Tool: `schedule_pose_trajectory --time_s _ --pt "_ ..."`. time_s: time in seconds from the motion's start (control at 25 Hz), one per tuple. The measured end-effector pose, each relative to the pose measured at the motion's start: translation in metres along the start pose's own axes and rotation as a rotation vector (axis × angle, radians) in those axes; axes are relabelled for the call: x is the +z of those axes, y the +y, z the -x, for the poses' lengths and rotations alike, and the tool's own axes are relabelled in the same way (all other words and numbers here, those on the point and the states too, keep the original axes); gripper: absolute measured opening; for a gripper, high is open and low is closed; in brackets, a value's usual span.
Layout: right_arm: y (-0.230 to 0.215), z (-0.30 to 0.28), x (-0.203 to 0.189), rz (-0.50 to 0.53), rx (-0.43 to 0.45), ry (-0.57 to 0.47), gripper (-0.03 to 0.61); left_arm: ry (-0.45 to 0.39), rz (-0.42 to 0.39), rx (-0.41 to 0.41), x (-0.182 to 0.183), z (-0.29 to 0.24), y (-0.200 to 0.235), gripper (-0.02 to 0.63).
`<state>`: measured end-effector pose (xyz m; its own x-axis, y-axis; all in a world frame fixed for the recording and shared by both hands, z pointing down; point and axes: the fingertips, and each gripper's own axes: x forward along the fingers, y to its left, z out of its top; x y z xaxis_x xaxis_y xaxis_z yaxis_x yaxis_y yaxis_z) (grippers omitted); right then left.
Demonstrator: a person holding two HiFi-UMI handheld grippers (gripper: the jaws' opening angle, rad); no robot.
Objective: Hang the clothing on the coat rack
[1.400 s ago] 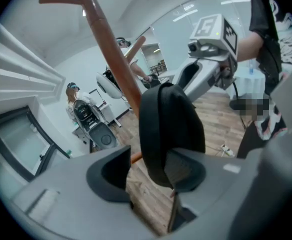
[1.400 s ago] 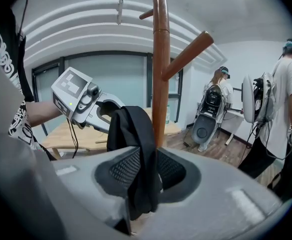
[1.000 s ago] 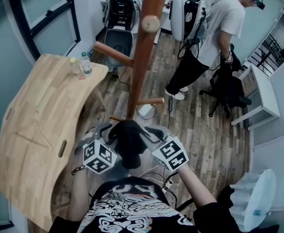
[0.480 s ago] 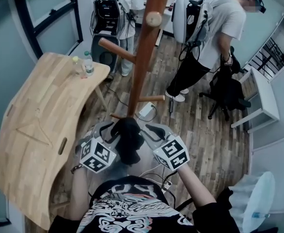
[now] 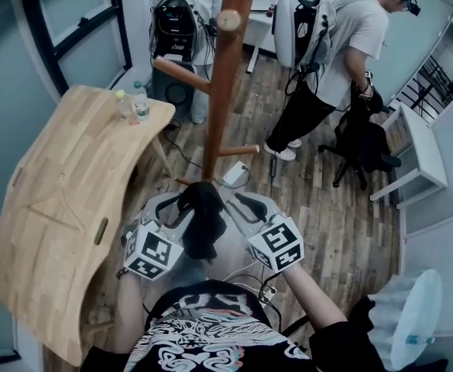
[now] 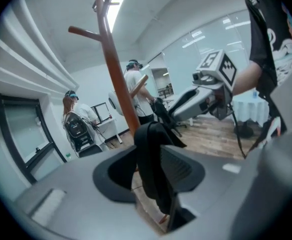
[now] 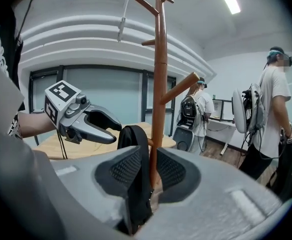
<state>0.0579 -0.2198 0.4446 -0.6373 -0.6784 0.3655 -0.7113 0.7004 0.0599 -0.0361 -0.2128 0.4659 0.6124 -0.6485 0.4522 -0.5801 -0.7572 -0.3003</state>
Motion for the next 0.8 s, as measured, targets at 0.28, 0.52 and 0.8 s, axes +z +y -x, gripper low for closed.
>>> schedule_pose_trajectory --time_s 0.28,0.52,0.8 --pt "0.002 0.015 0.022 -0.032 -0.010 -0.082 0.089 -0.122 0.048 0.099 0.031 0.019 0.013 -0.011" --pt "0.000 0.032 0.027 -0.026 -0.064 -0.100 0.026 -0.146 0.044 0.100 0.040 0.019 0.002 -0.011" --pt "-0.004 0.041 0.027 -0.053 -0.160 -0.089 0.011 -0.190 0.050 0.076 0.043 0.025 -0.001 -0.011"
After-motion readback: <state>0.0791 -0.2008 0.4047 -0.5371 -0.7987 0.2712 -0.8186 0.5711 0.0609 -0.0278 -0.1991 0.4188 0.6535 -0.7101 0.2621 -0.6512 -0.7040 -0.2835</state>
